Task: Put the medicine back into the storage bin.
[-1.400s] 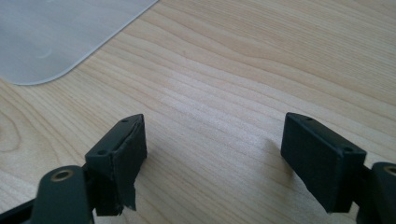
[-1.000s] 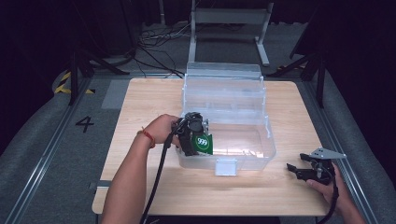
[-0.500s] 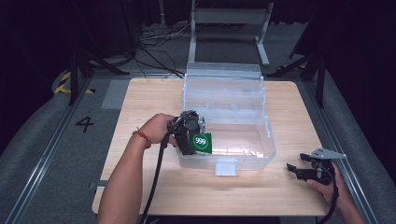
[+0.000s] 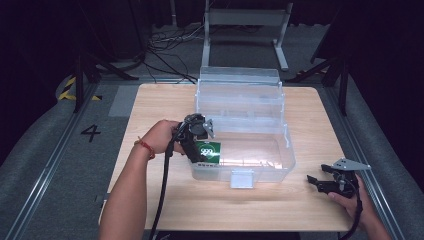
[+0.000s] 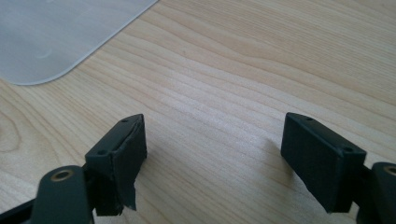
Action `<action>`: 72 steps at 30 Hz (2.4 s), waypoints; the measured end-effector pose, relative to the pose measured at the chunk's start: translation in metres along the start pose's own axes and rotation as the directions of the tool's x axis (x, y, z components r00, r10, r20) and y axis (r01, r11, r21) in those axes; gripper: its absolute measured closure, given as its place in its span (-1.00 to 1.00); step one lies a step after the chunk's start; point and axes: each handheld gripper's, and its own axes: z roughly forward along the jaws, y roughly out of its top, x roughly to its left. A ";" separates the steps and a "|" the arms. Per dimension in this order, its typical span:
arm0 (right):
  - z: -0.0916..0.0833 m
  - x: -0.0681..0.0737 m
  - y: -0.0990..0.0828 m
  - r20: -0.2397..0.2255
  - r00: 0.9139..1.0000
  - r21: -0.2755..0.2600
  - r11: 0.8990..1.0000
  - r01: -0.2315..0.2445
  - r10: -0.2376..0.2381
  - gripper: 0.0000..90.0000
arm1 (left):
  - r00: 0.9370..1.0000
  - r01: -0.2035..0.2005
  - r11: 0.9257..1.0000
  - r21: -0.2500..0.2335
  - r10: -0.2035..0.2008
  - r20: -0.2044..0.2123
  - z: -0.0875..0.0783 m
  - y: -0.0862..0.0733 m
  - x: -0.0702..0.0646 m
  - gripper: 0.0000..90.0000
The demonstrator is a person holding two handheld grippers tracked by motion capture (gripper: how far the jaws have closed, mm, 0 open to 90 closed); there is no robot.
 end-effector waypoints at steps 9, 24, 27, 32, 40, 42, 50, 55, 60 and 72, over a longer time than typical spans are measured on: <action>0.000 0.000 0.000 -0.001 1.000 -0.001 1.000 -0.001 0.001 -0.50 | 1.000 -0.004 0.999 -0.047 0.003 -0.026 -0.014 -0.009 -0.010 -0.60; 0.000 0.000 0.000 -0.001 1.000 0.000 1.000 -0.002 0.002 -0.50 | 0.988 0.112 0.963 -0.247 -0.133 -0.072 -0.023 -0.041 -0.058 -0.65; 0.000 0.000 0.000 0.000 1.000 0.000 1.000 -0.002 0.002 -0.50 | 0.987 0.119 0.958 -0.262 -0.144 -0.076 -0.017 -0.045 -0.069 -0.65; 0.000 0.000 0.000 0.001 1.000 -0.001 1.000 -0.002 0.002 -0.50 | 0.988 0.106 0.947 -0.303 -0.134 -0.074 -0.006 -0.044 -0.088 -0.64; 0.000 0.000 0.000 0.000 1.000 -0.001 1.000 -0.002 0.002 -0.50 | 0.987 0.102 0.954 -0.283 -0.132 -0.088 0.015 -0.041 -0.098 -0.31; 0.000 0.000 0.000 -0.004 1.000 0.004 1.000 0.000 0.000 -0.49 | 0.983 0.128 0.944 -0.305 -0.162 -0.086 0.019 -0.043 -0.096 -0.22; -0.015 -0.002 0.020 -0.015 1.000 -0.039 0.999 0.004 -0.005 -0.25 | 0.976 0.171 0.931 -0.321 -0.205 -0.074 0.028 -0.045 -0.083 0.03; -0.032 0.003 0.054 -0.029 0.998 -0.110 0.993 0.051 -0.055 -0.13 | 0.975 0.189 0.930 -0.315 -0.216 -0.055 0.034 -0.046 -0.075 0.23; -0.044 0.006 0.087 -0.040 0.994 -0.172 0.980 0.097 -0.105 -0.05 | 0.978 0.173 0.929 -0.326 -0.201 -0.053 0.034 -0.047 -0.074 0.46; -0.030 0.030 0.181 -0.092 0.963 -0.217 0.949 0.229 -0.253 -0.04 | 0.987 0.143 0.934 -0.328 -0.158 -0.019 0.035 -0.045 -0.070 0.61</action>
